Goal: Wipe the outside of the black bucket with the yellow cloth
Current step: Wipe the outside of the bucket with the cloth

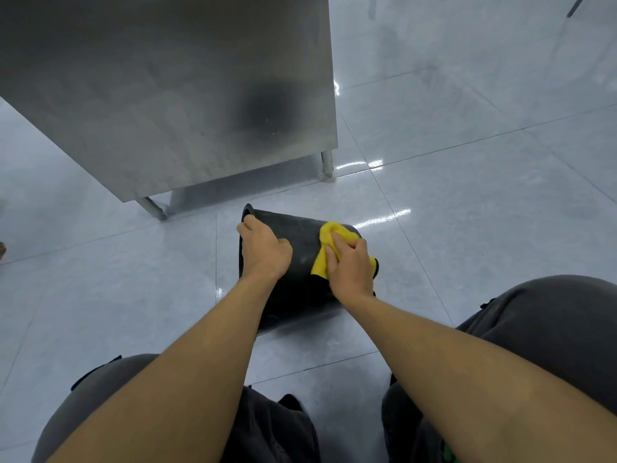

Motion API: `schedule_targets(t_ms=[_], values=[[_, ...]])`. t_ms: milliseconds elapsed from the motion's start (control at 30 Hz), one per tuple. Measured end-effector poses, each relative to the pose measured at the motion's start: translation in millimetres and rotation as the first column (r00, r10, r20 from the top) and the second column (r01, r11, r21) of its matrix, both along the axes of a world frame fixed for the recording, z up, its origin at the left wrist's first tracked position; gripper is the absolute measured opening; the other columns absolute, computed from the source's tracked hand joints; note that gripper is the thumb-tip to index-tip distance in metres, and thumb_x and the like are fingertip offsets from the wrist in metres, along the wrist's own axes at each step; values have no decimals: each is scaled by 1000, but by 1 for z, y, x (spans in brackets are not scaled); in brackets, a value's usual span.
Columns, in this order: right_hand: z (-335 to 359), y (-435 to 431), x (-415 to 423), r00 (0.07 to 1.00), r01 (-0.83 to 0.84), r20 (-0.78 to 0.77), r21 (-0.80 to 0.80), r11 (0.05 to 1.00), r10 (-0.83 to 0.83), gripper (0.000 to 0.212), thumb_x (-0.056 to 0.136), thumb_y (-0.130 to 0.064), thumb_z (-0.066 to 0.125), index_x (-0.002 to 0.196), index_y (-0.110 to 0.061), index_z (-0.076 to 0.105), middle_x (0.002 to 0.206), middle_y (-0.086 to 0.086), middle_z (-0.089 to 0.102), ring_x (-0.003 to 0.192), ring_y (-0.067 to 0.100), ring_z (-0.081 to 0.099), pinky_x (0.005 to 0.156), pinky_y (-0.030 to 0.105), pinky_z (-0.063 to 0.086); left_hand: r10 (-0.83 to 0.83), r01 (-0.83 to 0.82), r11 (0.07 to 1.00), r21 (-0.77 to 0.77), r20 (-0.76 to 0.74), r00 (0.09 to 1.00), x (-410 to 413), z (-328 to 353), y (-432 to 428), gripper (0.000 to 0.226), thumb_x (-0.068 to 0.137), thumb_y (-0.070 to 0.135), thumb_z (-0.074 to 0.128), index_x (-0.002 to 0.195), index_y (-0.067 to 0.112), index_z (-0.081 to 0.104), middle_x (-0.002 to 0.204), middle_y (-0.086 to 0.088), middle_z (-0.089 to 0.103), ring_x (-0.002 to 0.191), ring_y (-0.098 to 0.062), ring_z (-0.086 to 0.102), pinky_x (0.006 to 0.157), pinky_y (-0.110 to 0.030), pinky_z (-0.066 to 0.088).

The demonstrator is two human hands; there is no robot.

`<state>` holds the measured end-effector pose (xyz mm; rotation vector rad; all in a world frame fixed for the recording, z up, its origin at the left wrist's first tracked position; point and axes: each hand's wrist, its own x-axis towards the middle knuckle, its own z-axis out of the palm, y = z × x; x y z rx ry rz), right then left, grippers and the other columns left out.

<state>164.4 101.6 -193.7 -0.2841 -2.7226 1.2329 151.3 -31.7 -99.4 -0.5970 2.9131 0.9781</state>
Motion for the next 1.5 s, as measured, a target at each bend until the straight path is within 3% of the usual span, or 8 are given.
schedule_targets(t_ms=[133, 300, 433, 533, 800, 1067, 1367, 1500], values=[[4, -3, 0, 999, 25, 44, 30, 999, -27, 41, 103, -35, 45, 143, -23, 48, 129, 9, 47, 105, 27, 57, 88, 30, 46, -21, 25, 999, -46, 78, 997, 0, 1, -5, 78, 96, 11, 58, 161, 11, 14, 156, -15, 35, 133, -40, 49, 106, -48, 47], [20, -21, 3, 941, -238, -236, 44, 970, 242, 37, 97, -23, 57, 134, -18, 59, 112, 12, 54, 89, 28, 57, 77, 40, 51, -72, 73, 997, -28, 47, 996, -3, 4, -5, 79, 96, 12, 55, 162, 10, 13, 152, -17, 40, 134, -37, 48, 105, -45, 45], [30, -30, 4, 872, -331, -350, 91, 939, 342, 38, 97, -25, 58, 134, -15, 59, 109, 11, 56, 85, 25, 56, 73, 35, 51, 7, -5, 996, 89, -18, 1000, -5, 5, -4, 51, 93, 9, 55, 138, 4, 32, 121, -19, 62, 101, -34, 64, 84, -46, 56], [23, -24, 2, 927, -236, -290, 48, 970, 240, 39, 99, -33, 55, 135, -19, 56, 115, 10, 54, 89, 24, 56, 75, 35, 52, -24, 25, 995, 92, -16, 1000, -2, 8, -1, 39, 94, 10, 56, 125, 9, 34, 112, -16, 64, 92, -32, 65, 79, -45, 58], [9, -1, 1, 997, 76, 31, 34, 997, -77, 38, 103, -36, 43, 138, -23, 50, 125, 9, 48, 101, 25, 56, 78, 28, 43, -139, 144, 988, -52, 91, 986, 7, 3, 2, 78, 97, 21, 48, 161, 23, 2, 128, -20, 56, 104, -36, 62, 90, -52, 55], [23, -27, 2, 883, -356, -312, 39, 934, 350, 40, 99, -23, 54, 139, -28, 55, 118, 4, 52, 104, 20, 49, 83, 30, 49, -70, 68, 997, 21, 115, 991, 2, 6, 0, 81, 96, 25, 50, 162, 12, 3, 127, -20, 59, 111, -38, 62, 94, -51, 53], [-4, 16, -8, 957, 161, 229, 86, 983, -176, 39, 103, -35, 38, 140, -30, 47, 140, 13, 44, 125, 36, 37, 100, 45, 39, -63, 60, 996, 70, 41, 997, 2, 3, -3, 58, 91, 5, 59, 140, 2, 28, 138, -15, 36, 104, -30, 56, 88, -44, 57], [-8, 17, -9, 956, 185, 213, 100, 978, -203, 35, 103, -27, 35, 134, -25, 51, 130, 8, 56, 111, 35, 44, 93, 40, 37, -61, 59, 996, 67, 34, 998, -2, 3, -1, 61, 88, -1, 61, 142, 5, 32, 139, -17, 43, 114, -36, 57, 94, -49, 56]])
